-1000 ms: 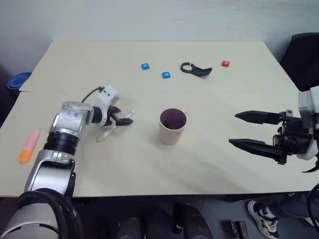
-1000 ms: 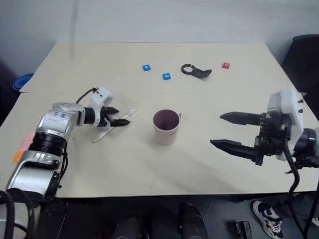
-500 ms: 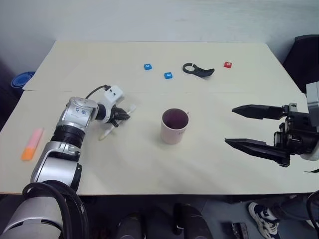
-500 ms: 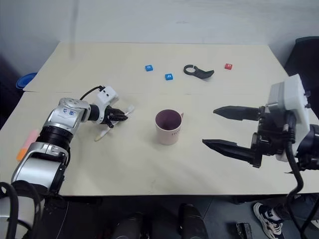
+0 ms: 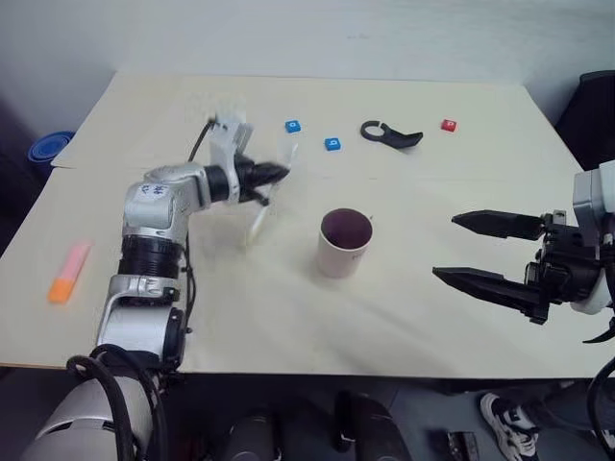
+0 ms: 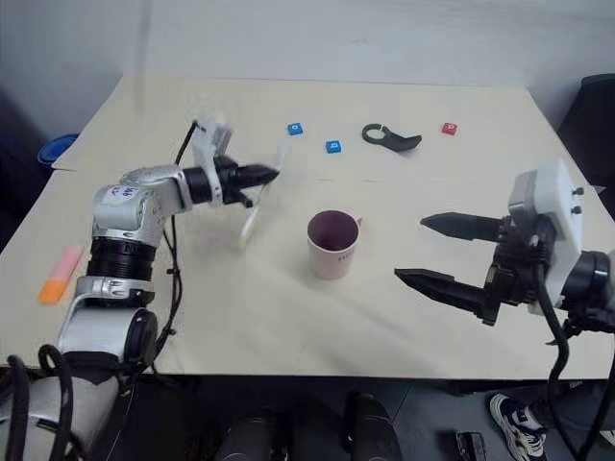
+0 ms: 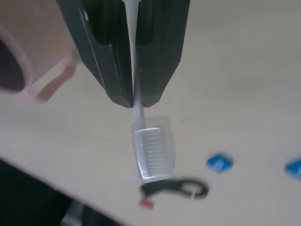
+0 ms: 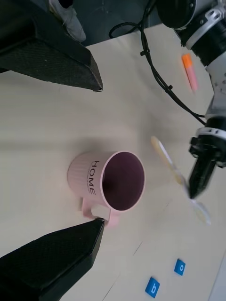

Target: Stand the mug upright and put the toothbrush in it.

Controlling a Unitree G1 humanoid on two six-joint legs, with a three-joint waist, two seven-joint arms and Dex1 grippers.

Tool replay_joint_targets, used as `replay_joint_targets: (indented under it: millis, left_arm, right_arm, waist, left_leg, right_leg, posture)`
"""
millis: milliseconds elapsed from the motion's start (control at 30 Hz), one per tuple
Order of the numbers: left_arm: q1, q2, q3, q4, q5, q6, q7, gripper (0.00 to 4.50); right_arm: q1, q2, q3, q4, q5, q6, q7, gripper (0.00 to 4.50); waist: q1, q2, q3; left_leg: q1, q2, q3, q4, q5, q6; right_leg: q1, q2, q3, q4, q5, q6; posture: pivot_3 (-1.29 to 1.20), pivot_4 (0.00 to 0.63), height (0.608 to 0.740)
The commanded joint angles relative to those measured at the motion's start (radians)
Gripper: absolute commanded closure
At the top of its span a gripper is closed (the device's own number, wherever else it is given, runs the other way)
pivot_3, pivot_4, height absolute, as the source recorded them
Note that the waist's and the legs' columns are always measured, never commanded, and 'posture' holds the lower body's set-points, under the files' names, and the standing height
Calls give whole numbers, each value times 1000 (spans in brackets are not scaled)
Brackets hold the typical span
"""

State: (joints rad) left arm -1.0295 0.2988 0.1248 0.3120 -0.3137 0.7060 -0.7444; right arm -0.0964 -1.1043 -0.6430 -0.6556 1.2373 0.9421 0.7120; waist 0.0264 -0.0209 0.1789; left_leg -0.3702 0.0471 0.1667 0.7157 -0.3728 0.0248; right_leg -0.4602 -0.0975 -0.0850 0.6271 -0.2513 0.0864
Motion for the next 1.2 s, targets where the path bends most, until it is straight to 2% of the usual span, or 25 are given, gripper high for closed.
replay_joint_targets:
  millis: [33,167,333,467,700,867,933,1100,1133,1200]
  left_arm:
    - [-32,-89,55,-131,-95,-54,71,4486]
    - [-10,-233,16,-131,-86,-183,144,4486]
    - [-8,-295,-44,-22,-29,-320,172,4486]
    - [40,-287,-102,-41,-51,-272,104,4486]
    - [102,-212,-111,-178,-118,-167,33,2555]
    - [121,9,-43,-298,-173,-57,-36,1150]
    - [134,198,-25,-314,-206,-5,-182,559]
    - [208,630,-81,-251,-125,-183,-603,559]
    - [237,696,-97,-247,-97,-251,-677,559]
    - [255,760,-118,-231,-64,-321,-735,559]
  right_arm:
    - [10,1,-52,-21,2,-13,-32,0]
    - [14,4,-58,-29,6,-14,-77,0]
    - [34,13,-77,-41,17,-14,-123,0]
    - [52,20,-97,-44,14,-18,-147,0]
    - [62,30,-90,-40,1,-34,-162,0]
    - [52,34,-37,-1,-56,-64,-131,0]
    - [50,16,-7,30,-92,-76,-79,0]
    - [38,-44,57,109,-171,-103,91,0]
    - [35,-56,83,130,-211,-125,123,0]
    - [20,-69,124,166,-262,-158,173,0]
  waist:
    - [0,0,0]
    - [1,0,0]
    - [-1,0,0]
    - [-1,0,0]
    - [-1,0,0]
    - [-6,1,0]
    - [-15,1,0]
    - [-25,2,0]
    - [-25,2,0]
    - [-24,2,0]
  left_leg:
    - [0,0,0,1,0,1]
    - [2,-1,-1,2,0,2]
    - [3,-3,-3,1,0,2]
    - [3,-3,-3,1,0,2]
    - [2,-1,-4,1,0,2]
    - [2,-1,-4,1,0,1]
    - [3,-1,-4,1,0,1]
    - [2,0,-4,0,0,0]
    - [1,0,-3,0,0,0]
    - [2,0,-3,0,-1,-1]
  right_leg:
    - [0,-1,0,0,0,1]
    - [3,-1,1,-5,2,1]
    - [6,0,-2,-7,2,0]
    - [6,0,-2,-7,2,0]
    - [6,0,-3,-7,2,0]
    - [6,1,-3,-5,2,0]
    - [6,2,-3,-5,2,-1]
    - [5,3,-5,-5,1,-2]
    - [5,3,-6,-5,1,-2]
    - [6,2,-7,-7,1,-3]
  posture:
    - [0,150,740]
    - [0,150,740]
    - [0,150,740]
    - [0,150,740]
    - [0,150,740]
    - [0,150,740]
    - [0,150,740]
    - [0,150,740]
    - [0,150,740]
    - [0,150,740]
